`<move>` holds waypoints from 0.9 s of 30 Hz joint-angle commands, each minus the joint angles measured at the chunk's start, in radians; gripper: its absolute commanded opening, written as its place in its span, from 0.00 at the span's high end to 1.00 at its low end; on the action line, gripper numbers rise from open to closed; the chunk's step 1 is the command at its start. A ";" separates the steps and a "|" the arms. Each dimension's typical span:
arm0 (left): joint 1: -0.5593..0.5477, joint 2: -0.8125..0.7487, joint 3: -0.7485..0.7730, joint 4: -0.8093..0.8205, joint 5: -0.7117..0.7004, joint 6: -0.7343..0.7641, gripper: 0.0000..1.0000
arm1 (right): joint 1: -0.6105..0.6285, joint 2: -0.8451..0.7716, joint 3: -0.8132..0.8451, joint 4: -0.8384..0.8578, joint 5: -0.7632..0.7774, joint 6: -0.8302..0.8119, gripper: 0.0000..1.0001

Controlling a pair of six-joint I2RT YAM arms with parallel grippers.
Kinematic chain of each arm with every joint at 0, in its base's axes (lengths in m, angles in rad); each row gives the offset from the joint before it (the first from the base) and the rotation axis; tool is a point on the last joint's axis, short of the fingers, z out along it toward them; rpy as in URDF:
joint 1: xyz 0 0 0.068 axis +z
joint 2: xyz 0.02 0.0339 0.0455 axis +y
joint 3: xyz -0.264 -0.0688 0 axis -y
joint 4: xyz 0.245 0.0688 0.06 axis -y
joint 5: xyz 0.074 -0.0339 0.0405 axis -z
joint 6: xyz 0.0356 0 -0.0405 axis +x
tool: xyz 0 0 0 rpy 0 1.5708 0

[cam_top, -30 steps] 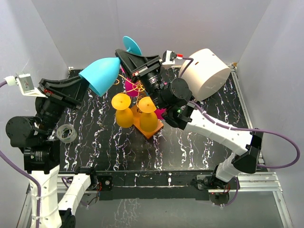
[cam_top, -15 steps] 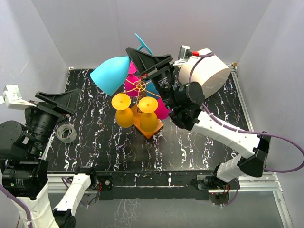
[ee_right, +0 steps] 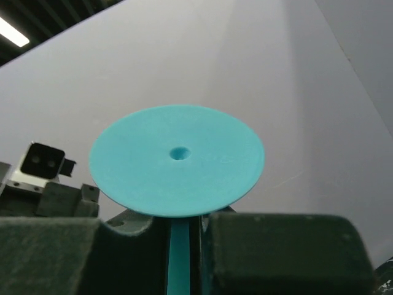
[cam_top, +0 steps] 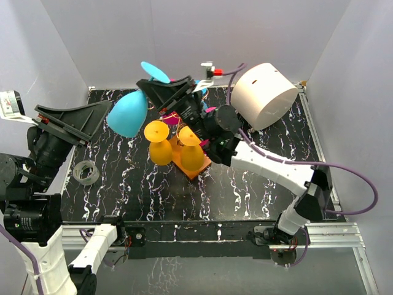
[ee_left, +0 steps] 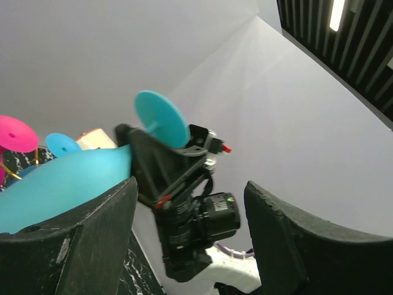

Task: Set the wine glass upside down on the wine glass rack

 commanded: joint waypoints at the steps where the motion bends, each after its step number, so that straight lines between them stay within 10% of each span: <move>1: 0.004 0.033 -0.004 0.070 0.065 -0.086 0.32 | 0.011 0.059 0.066 0.005 -0.105 -0.076 1.00; 13: 0.004 0.051 -0.127 0.098 0.046 -0.279 0.33 | 0.065 0.096 0.058 0.020 -0.141 -0.214 1.00; 27: 0.005 0.059 -0.066 -0.116 -0.056 -0.154 0.36 | 0.072 0.009 -0.100 0.029 -0.239 -0.500 1.00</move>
